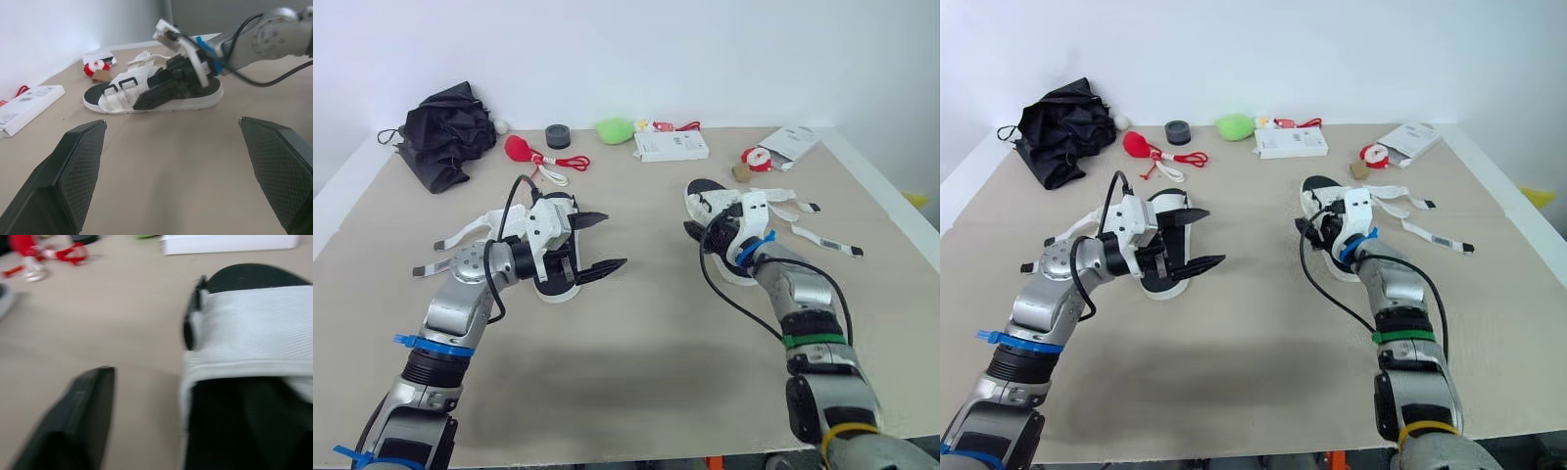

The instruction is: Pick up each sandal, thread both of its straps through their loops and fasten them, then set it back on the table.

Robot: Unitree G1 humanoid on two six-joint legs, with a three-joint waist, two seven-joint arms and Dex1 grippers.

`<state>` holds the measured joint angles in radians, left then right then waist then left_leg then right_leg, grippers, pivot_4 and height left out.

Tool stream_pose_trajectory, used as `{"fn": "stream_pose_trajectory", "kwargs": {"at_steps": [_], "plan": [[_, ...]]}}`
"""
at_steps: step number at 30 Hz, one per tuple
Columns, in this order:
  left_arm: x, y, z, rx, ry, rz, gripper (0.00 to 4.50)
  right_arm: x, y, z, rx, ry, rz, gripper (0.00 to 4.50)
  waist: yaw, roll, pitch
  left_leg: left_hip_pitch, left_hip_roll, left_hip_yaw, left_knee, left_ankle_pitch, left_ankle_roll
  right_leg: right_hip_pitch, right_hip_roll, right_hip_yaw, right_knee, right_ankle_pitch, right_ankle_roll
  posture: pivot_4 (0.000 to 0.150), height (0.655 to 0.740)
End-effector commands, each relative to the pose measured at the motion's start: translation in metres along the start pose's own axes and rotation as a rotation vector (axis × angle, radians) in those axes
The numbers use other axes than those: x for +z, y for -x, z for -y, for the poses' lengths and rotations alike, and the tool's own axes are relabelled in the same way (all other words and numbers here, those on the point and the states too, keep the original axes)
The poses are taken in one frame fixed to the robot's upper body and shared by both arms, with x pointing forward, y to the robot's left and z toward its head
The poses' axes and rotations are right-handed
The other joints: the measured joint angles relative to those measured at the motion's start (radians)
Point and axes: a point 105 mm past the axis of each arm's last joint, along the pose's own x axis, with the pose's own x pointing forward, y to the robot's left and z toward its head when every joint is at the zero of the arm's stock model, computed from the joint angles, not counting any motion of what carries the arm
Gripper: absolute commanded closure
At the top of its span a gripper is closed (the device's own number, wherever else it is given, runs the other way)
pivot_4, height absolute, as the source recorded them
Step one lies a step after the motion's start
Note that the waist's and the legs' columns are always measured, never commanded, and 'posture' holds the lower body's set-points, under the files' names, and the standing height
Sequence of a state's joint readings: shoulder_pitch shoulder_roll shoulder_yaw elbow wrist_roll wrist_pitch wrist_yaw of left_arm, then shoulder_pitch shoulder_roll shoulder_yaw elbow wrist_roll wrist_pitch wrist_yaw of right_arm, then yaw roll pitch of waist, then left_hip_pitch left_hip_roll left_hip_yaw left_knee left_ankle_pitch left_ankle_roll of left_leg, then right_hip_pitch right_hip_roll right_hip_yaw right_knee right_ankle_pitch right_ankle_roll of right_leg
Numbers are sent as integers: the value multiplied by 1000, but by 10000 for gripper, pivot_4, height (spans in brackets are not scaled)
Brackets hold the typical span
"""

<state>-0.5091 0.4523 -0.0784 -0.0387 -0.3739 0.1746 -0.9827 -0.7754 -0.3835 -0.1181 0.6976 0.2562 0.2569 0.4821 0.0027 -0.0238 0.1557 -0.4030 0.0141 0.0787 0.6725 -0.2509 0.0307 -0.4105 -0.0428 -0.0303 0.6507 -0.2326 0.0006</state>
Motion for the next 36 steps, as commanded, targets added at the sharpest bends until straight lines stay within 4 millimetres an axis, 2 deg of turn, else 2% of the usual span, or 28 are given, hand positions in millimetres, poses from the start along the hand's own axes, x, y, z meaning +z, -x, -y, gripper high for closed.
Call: {"fn": "stream_pose_trajectory", "kwargs": {"at_steps": [1, 5, 6, 12, 14, 16, 18, 20, 24, 26, 28, 32, 36], "plan": [[15, 3, -4, 26, -45, 34, 0, -4, -1, 19, -90, 36, 4, 23376, -1, 0, 0, 0, 0, 0, 0, 0, 0, 0, 0, 0, 0, 0, 0, 1500, 7400], [15, 5, -5, 44, -39, 38, 0, -6, -3, 22, -102, 76, 2, 42940, 0, 0, 0, 1, 0, 0, 0, 1, 1, 1, 0, 0, 0, 1, 0, 1500, 7400], [15, 5, -4, 46, -38, 39, 0, -5, -3, 23, -101, 74, 10, 44769, 0, 0, 0, 1, 0, 0, 0, 2, 1, 1, -1, 0, 0, 2, 0, 1500, 7400], [15, 5, -2, 55, -34, 41, 0, -2, 0, 23, -71, 70, 41, 44769, 1, 0, 0, 1, 0, 0, 0, 3, 1, 1, -1, 0, 0, 3, 0, 1500, 7400], [16, 6, -3, 53, -32, 41, 0, 7, 4, 20, -28, 50, 82, 44769, 2, 0, 0, 1, 0, 0, 0, 3, 1, 1, -1, 0, 0, 3, 0, 1500, 7400], [17, 9, -4, 40, -26, 33, 0, 21, 12, 7, 107, 33, 134, 44769, 4, 0, 0, 0, 0, -1, 0, 3, 1, 1, -1, -1, -1, 3, 0, 1500, 7400], [15, 14, -3, -4, -20, 1, 0, 33, 34, -18, 339, 70, 147, 44769, 5, 0, 0, -2, 0, -1, -1, 3, 2, 0, -1, -1, -2, 3, 0, 1500, 7400], [13, 19, -3, -41, -18, -32, 0, 35, 52, -38, 499, 93, 115, 44769, 4, 1, 1, -4, 0, -1, -2, 2, 2, -3, -2, -2, -2, 3, 0, 1500, 7400], [17, 25, -7, -99, -18, -66, 0, 12, 98, -78, 836, 172, -77, 44769, 2, 2, 1, -6, 0, 0, -2, 1, 3, -6, -2, -2, -2, 3, -1, 1500, 7400], [22, 25, -8, -140, -16, -70, 0, -7, 121, -95, 983, 233, -197, 44769, 1, 1, 2, -6, 1, 0, -2, 1, 3, -6, -1, -2, -2, 3, -1, 1500, 7400], [25, 24, -7, -184, -21, -82, 0, -21, 134, -105, 1087, 286, -285, 44769, 3, 2, 2, -6, 1, 1, -1, 1, 2, -6, -1, -2, -2, 3, 0, 1500, 7400], [17, 24, -1, -264, -46, -135, 0, -37, 139, -108, 1159, 405, -391, 44769, 3, 1, 2, -5, 1, 1, 0, 2, 1, -6, 0, -2, -2, -1, 6, 1500, 7400], [-4, 27, 4, -327, -103, -219, 0, -37, 128, -104, 1171, 416, -414, 44769, 2, 1, 2, -4, 2, 2, 0, 3, 1, -5, 2, -1, -2, 0, 6, 1500, 7400]]}}
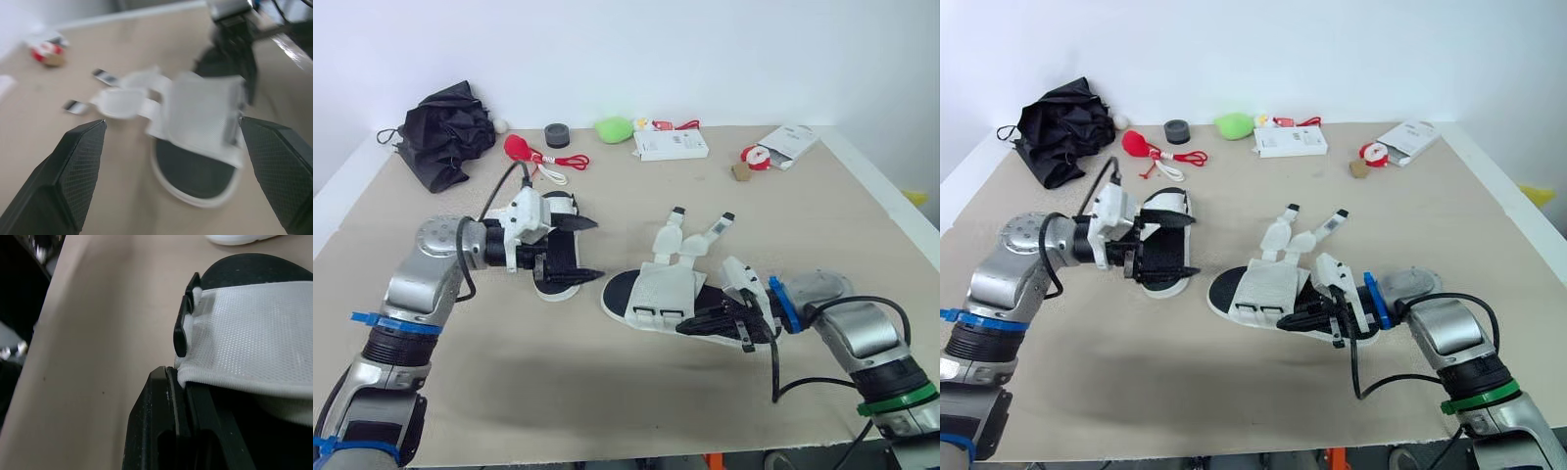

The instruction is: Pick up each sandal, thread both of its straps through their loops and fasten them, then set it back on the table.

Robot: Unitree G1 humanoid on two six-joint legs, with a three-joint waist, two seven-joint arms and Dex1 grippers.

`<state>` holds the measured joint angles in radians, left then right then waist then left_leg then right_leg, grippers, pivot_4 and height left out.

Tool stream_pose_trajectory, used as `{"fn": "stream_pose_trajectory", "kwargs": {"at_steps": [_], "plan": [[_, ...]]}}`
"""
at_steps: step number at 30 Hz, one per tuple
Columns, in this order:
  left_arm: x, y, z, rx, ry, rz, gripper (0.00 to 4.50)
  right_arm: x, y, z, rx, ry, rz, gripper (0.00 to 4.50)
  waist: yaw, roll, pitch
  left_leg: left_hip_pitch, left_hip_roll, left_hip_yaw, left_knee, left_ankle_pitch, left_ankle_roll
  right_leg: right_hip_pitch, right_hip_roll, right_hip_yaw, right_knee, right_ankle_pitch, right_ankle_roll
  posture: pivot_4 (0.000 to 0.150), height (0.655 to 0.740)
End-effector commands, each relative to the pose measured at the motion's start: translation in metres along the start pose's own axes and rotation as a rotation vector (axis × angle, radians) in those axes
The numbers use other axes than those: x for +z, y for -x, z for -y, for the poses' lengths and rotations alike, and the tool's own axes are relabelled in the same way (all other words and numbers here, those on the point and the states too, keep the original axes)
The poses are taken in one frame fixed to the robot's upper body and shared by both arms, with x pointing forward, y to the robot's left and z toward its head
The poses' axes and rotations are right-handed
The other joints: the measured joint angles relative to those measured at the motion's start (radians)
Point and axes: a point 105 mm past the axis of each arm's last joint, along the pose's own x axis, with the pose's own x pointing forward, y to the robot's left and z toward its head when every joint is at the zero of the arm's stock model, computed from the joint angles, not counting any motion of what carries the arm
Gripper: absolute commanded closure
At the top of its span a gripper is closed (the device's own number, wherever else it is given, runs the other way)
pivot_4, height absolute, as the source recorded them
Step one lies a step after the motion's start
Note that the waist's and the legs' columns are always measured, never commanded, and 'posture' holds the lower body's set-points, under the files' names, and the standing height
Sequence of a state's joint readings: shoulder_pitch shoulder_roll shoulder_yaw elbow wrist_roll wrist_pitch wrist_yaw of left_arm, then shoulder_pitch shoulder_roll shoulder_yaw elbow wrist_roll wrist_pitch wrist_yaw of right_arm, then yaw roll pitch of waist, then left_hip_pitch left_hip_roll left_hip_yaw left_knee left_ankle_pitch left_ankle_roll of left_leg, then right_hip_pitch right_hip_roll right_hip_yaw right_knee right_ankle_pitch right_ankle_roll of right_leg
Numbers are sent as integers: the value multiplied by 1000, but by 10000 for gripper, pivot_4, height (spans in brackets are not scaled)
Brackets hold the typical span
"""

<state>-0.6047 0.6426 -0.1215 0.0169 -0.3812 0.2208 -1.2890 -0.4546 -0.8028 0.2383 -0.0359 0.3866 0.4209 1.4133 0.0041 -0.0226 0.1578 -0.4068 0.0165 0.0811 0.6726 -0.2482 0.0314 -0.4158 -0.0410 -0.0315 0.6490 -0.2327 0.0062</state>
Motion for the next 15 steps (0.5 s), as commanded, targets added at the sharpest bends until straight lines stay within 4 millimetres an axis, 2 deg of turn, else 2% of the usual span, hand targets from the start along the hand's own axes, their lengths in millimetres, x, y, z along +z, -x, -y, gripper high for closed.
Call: {"fn": "stream_pose_trajectory", "kwargs": {"at_steps": [1, 4, 11, 12, 15], "plan": [[-6, 1, 0, -30, -48, -29, 0, -6, -2, 7, 24, -3, -45, 44769, 1, 0, 0, 0, 0, 0, 0, 0, 0, 0, 1, 0, 0, 0, -1, 1500, 7400], [-8, -2, 1, -48, -23, -2, 9106, -4, -3, 13, 20, 8, -43, 45000, 2, -1, 0, 0, 2, -1, 0, 0, 0, 0, 2, 0, 0, 3, -6, 1500, 7400], [-20, -13, 10, -133, -21, -24, 43183, 4, -13, -4, 104, 15, 1, 45000, 1, -1, 0, 0, 4, 0, 0, 0, -1, -1, 4, 0, 1, 3, -7, 1500, 7400], [-20, -16, 11, -148, -21, -22, 44682, 3, -14, -4, 105, 12, 0, 45000, 1, -1, 0, 0, 4, -1, 0, 0, -1, -1, 4, 0, 1, 3, -7, 1500, 7400], [-23, -21, 13, -182, -24, -31, 44682, 0, -17, -4, 100, 7, -3, 45000, 2, -1, 0, -1, 4, 0, 0, 0, -1, -1, 4, 1, 1, 3, -7, 1500, 7400]]}}
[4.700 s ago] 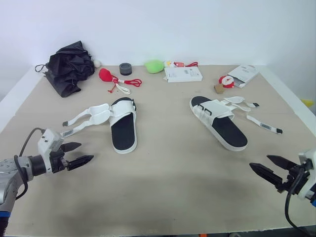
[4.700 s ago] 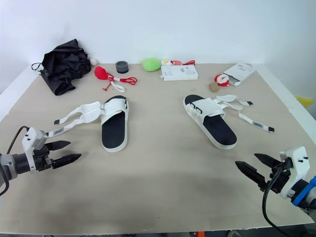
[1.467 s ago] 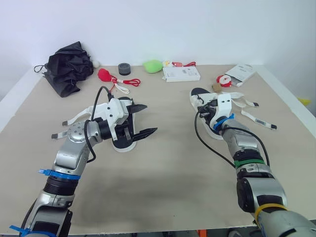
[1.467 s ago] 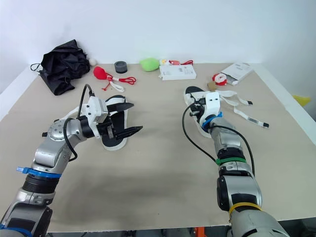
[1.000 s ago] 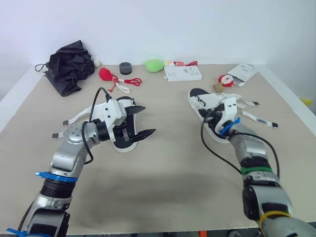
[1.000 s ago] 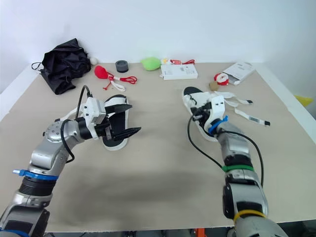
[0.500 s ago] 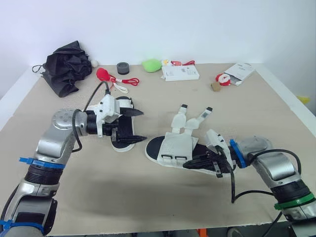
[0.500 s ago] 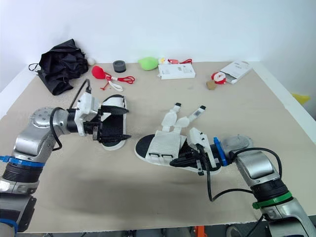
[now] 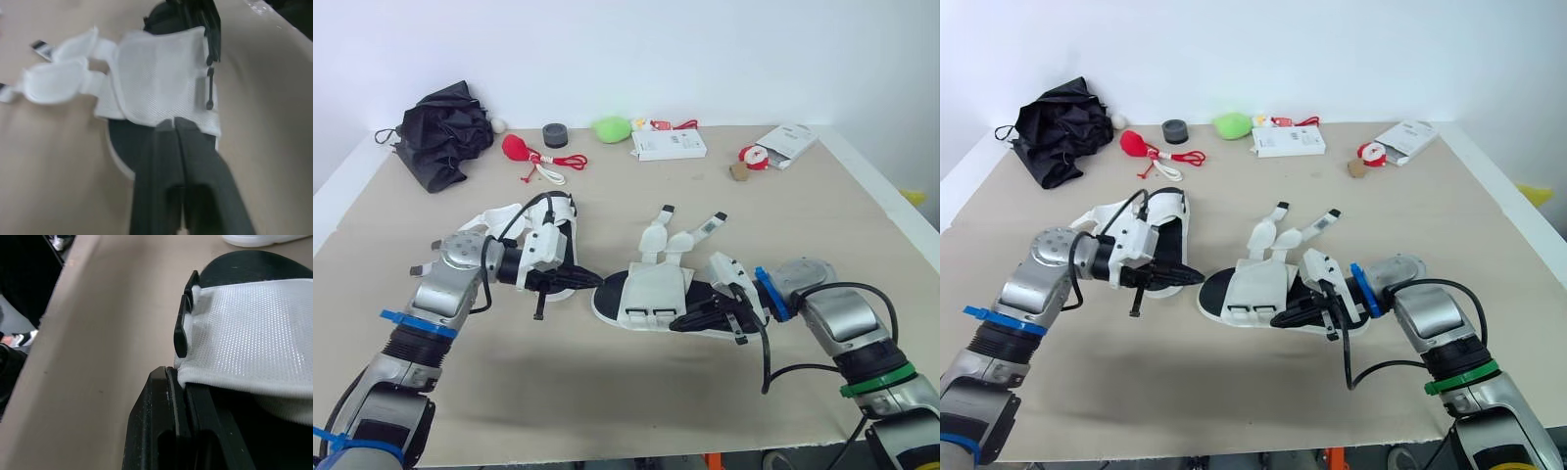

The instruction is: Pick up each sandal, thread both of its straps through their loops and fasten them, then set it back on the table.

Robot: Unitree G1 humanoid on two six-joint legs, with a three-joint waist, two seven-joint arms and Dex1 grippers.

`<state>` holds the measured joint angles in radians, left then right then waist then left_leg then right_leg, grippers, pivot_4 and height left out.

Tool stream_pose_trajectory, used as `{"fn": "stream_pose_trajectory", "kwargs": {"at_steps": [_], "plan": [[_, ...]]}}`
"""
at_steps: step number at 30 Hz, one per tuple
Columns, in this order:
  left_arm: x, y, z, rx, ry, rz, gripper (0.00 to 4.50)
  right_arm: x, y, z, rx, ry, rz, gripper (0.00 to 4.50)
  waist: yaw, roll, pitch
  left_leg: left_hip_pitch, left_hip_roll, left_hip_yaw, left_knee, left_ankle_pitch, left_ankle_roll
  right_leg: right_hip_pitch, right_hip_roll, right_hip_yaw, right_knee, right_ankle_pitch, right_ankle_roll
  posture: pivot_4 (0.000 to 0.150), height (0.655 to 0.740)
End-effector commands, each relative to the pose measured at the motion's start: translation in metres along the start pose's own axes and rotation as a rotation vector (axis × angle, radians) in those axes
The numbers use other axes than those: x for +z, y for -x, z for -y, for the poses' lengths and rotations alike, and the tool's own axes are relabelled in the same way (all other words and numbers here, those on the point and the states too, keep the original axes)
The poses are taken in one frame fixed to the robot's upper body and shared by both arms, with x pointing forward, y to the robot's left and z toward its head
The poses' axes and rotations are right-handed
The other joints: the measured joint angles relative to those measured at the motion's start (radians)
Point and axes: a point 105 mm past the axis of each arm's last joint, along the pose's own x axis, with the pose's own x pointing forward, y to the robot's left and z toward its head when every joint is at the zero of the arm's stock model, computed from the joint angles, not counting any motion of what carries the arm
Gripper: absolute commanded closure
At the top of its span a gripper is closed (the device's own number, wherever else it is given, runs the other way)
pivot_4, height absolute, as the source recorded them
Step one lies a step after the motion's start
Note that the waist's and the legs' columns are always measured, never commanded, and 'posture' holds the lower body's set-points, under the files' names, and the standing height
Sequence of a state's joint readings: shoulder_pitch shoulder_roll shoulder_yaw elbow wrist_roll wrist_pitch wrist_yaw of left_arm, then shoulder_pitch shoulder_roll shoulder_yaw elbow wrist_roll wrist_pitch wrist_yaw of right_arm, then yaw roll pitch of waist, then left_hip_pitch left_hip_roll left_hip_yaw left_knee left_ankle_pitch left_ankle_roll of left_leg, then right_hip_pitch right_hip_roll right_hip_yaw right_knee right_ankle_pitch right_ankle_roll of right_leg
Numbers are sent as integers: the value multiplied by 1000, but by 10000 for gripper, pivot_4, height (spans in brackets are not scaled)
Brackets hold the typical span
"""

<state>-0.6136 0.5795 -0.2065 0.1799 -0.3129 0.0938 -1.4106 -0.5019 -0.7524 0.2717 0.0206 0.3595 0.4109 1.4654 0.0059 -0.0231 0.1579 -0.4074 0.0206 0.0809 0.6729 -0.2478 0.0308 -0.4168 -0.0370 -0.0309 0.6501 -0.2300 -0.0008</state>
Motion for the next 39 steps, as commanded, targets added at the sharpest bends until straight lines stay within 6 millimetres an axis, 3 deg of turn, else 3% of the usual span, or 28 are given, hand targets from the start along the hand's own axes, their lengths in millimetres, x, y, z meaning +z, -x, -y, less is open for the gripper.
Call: {"fn": "stream_pose_trajectory", "kwargs": {"at_steps": [1, 4, 14, 24, 29, 39], "plan": [[3, -6, -4, -30, -78, -38, 44682, -3, -8, -8, 43, -1, -8, 45000, 0, 0, 0, 0, 0, 0, 0, 0, 0, 0, 0, 0, 0, 0, 0, 1500, 7400], [-7, -12, -5, -64, -126, -91, 44682, -2, -10, -11, 62, -11, 4, 45000, 0, 0, 0, 0, 0, 0, 0, 0, 0, 0, 0, 1, 0, 0, 0, 1500, 7400], [-5, -13, -8, -126, -177, -99, 44682, 3, 2, -1, 81, -6, -23, 45000, 0, 0, 0, -1, 0, 1, 0, 0, 0, -1, 1, 1, 0, 0, -1, 1500, 7400], [18, -9, -17, -125, -207, -66, 44682, -4, 21, 8, 115, -4, -113, 45000, 2, 0, 0, -2, 0, 1, 1, 0, 0, -1, 1, 1, 0, 1, 0, 1500, 7400], [7, -13, -10, -133, -194, -80, 44682, -13, 18, 15, 112, -7, -122, 45000, 1, 0, 0, -1, 0, 2, 1, 0, 0, -1, 1, 1, 0, 1, 0, 1500, 7400], [-6, -28, -8, -69, -188, -72, 44682, -11, 19, 21, 68, -41, -63, 45000, 0, 0, 0, 0, 1, 3, 3, 4, 0, -1, 1, 1, 1, 6, 1, 1500, 7400]]}}
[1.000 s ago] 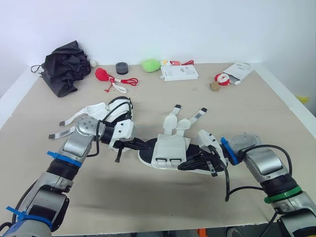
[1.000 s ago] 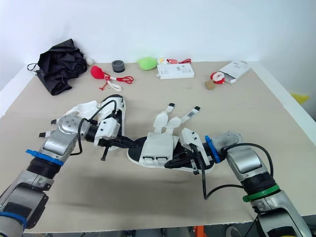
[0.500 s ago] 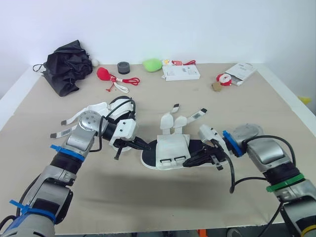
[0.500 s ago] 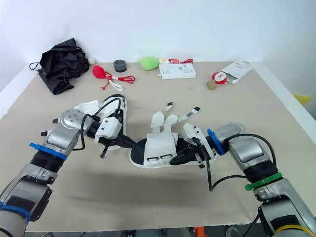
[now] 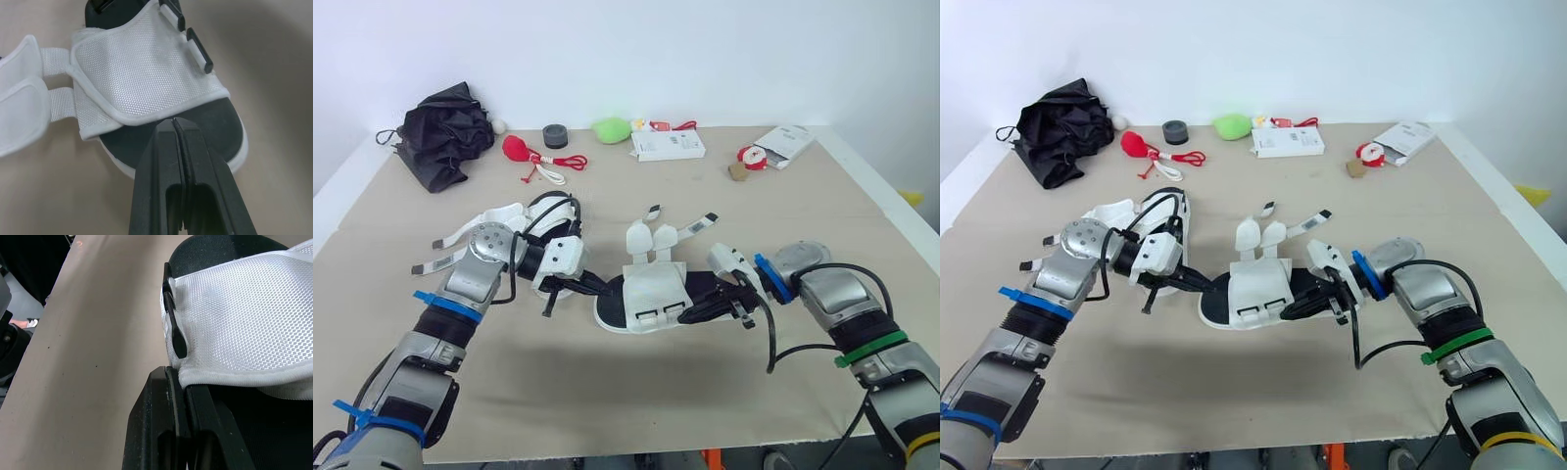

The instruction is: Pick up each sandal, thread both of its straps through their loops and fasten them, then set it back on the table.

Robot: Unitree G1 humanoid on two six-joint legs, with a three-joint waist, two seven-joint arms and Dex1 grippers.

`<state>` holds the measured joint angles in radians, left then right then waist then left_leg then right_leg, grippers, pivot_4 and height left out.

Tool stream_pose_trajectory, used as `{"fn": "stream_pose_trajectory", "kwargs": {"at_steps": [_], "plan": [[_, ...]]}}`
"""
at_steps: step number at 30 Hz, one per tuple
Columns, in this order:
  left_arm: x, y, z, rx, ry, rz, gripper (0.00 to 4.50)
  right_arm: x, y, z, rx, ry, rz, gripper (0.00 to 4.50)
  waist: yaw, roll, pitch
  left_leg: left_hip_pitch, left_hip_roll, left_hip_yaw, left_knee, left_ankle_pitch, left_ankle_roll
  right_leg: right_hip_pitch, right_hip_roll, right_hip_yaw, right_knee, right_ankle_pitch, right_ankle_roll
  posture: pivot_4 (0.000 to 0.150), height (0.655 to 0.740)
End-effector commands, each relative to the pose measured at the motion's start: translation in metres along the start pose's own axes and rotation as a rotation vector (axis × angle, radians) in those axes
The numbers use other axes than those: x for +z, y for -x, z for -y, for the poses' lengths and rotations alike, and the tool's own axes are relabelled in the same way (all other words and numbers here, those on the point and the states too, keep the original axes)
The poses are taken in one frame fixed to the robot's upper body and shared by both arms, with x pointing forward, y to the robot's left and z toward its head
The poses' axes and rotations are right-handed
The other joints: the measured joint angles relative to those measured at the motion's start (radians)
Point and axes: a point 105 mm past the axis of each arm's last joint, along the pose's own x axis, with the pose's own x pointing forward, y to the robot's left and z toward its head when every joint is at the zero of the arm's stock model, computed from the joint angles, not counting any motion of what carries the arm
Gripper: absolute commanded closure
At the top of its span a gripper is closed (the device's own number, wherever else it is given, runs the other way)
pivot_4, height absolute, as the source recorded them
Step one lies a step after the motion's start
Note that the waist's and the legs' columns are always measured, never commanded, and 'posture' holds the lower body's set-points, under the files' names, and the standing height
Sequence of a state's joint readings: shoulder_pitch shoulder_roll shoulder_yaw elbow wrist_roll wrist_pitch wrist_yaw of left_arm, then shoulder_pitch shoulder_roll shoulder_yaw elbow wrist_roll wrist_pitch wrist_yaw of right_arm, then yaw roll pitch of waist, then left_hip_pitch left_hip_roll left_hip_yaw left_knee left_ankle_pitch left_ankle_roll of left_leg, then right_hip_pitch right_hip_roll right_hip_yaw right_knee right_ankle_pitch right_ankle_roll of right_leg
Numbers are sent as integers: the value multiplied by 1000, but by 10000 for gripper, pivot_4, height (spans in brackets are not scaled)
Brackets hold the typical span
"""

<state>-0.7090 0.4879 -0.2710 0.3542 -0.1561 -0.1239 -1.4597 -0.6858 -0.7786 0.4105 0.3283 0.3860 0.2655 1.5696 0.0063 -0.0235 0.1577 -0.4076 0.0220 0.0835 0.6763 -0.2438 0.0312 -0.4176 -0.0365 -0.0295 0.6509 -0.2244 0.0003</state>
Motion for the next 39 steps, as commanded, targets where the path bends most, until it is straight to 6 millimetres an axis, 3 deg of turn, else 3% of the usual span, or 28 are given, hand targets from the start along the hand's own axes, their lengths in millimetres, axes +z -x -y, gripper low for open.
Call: {"fn": "stream_pose_trajectory", "kwargs": {"at_steps": [1, 7, 17, 26, 32, 39], "plan": [[3, -5, -1, 27, -34, 6, 44682, -5, 4, -2, 5, -25, -11, 45000, 0, 0, 0, 0, 0, 1, 0, 0, 0, 0, 0, 0, 0, 0, 0, 1500, 7400], [-3, -10, 3, 15, -29, -6, 44682, -8, 0, -7, 6, -37, -3, 45000, 1, 0, 0, 0, 1, 1, 0, 1, 0, -1, 0, 0, 0, 3, -4, 1500, 7400], [-12, -12, -5, 29, -62, -56, 44682, -9, 2, -6, -19, -51, 10, 45000, 1, 0, 0, 0, 1, 2, 0, 1, 0, -1, 0, 0, 0, 4, -5, 1500, 7400], [-22, -23, 6, 22, -62, -77, 44682, -8, 4, -7, -43, -58, 16, 45000, 1, 0, 0, 0, 1, 2, 0, 1, 0, -1, -1, 0, 0, 4, -5, 1500, 7400], [-43, -27, 12, 35, 5, -173, 44682, -8, 7, -6, -65, -63, 16, 45000, 4, -1, -1, 1, 1, 2, 0, 1, 1, 0, -2, -1, 0, 5, -5, 1500, 7400], [-16, -42, 13, 50, 164, -31, 44682, -10, 7, -6, -72, -66, 13, 45000, 5, -1, -2, 1, 0, 2, 2, 2, 2, 2, -3, -2, 0, 3, 2, 1500, 7400]]}}
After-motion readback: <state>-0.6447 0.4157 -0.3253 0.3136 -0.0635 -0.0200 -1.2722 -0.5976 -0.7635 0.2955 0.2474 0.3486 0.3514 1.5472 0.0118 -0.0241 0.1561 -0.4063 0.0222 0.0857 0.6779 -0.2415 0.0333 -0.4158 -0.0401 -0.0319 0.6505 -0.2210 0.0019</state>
